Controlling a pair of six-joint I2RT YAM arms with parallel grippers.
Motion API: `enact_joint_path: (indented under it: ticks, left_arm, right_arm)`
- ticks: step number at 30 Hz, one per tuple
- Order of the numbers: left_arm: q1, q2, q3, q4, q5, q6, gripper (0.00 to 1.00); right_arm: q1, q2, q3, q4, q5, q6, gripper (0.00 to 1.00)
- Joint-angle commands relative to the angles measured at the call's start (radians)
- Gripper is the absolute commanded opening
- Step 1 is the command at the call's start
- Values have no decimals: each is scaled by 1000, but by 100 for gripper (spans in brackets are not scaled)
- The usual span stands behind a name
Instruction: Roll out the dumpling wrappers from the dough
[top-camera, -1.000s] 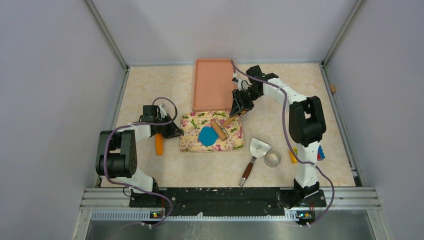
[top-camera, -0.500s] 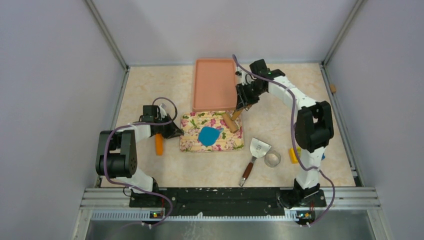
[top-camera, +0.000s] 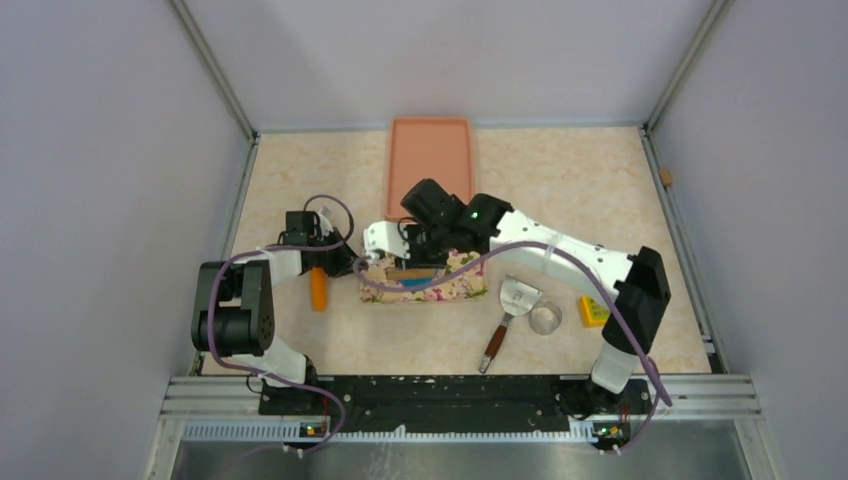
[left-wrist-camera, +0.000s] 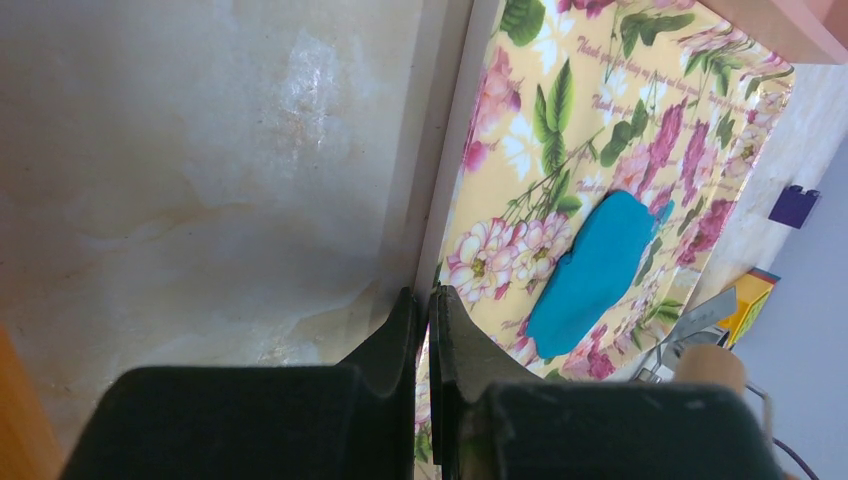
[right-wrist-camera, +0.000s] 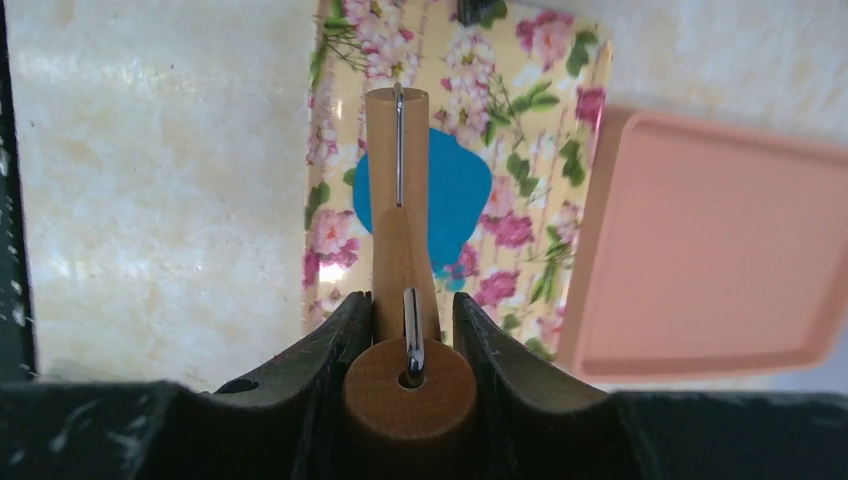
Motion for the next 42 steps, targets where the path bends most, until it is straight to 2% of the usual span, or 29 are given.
enact_joint_path:
  ticks: [1,5,8,21,29,42]
  left_arm:
    - [12,-6,2,68,-5,-48,0]
    - [11,0,1,69,3,-52,0]
    - [11,-1,4,68,5,-51,0]
    - [11,7,0,66,5,-53,0]
    - [11,21,0,50,24,-38,0]
    - [11,19,-12,34,27,-21,0]
  right_arm:
    - [40,-82,-34,84,206,-354,0]
    - [65,-100,-116,158,223,-511,0]
    - [83,-99,-139,166,214,-562,0]
    - [109,-92,-197,183,167,-556,0]
    - [105,-48,-224,175,84,-584,0]
    - [86,69,-176,79,70,-622,0]
